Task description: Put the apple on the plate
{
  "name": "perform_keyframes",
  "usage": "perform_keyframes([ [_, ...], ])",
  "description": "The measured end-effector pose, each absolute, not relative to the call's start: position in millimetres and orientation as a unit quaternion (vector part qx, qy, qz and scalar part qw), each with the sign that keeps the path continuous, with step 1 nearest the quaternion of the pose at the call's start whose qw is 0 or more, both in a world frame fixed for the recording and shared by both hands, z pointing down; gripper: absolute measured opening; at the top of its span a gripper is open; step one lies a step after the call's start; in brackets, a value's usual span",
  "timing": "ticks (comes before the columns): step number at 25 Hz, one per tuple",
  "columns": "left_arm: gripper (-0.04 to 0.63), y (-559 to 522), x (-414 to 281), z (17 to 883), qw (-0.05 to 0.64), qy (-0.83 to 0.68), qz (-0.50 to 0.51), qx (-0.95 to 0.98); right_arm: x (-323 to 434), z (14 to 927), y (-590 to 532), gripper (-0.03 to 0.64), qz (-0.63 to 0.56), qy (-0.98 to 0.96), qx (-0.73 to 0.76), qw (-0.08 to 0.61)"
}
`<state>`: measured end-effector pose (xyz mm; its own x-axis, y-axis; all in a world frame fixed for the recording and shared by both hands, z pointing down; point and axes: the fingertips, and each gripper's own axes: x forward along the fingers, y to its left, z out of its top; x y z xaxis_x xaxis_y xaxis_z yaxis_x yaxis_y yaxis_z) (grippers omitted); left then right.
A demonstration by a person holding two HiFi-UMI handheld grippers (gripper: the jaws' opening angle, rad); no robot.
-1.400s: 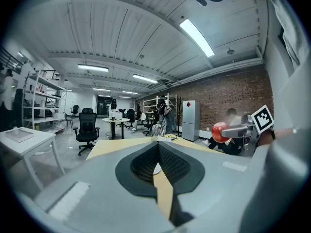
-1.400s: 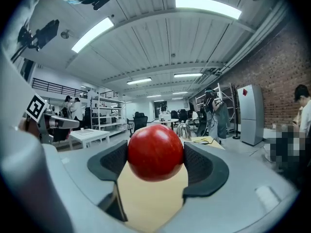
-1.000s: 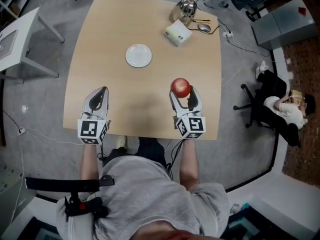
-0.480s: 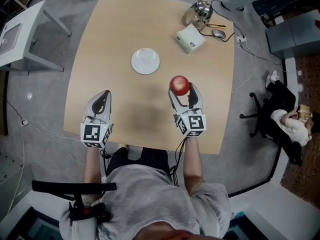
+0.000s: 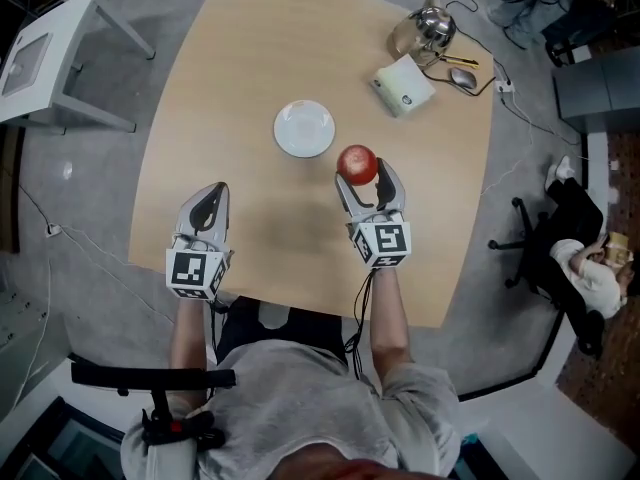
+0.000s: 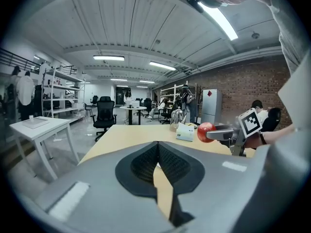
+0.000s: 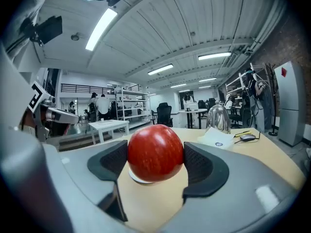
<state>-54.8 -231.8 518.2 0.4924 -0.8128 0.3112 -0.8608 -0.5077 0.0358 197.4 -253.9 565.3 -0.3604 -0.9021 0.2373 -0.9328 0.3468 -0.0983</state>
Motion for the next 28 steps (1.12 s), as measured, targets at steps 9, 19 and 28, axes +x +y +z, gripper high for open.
perform_keyframes([
  [9,0.018,-240.2,-48.2,533.4,0.101,-0.490,0.136,0.855,176.2,591.0,-290.5,0.367,0.100,-0.838,0.529,0.086],
  [19,0.018,-245.7,-50.3,549.2,0.110,-0.492,0.145,0.851,157.9,620.5,-320.6,0.367,0.107,-0.850,0.506,0.098],
  [28,0.018,-249.1,-46.2,568.7,0.126,-0.491,0.154,0.848,140.1,649.7,-339.0,0.367,0.123,-0.857,0.489,0.102],
])
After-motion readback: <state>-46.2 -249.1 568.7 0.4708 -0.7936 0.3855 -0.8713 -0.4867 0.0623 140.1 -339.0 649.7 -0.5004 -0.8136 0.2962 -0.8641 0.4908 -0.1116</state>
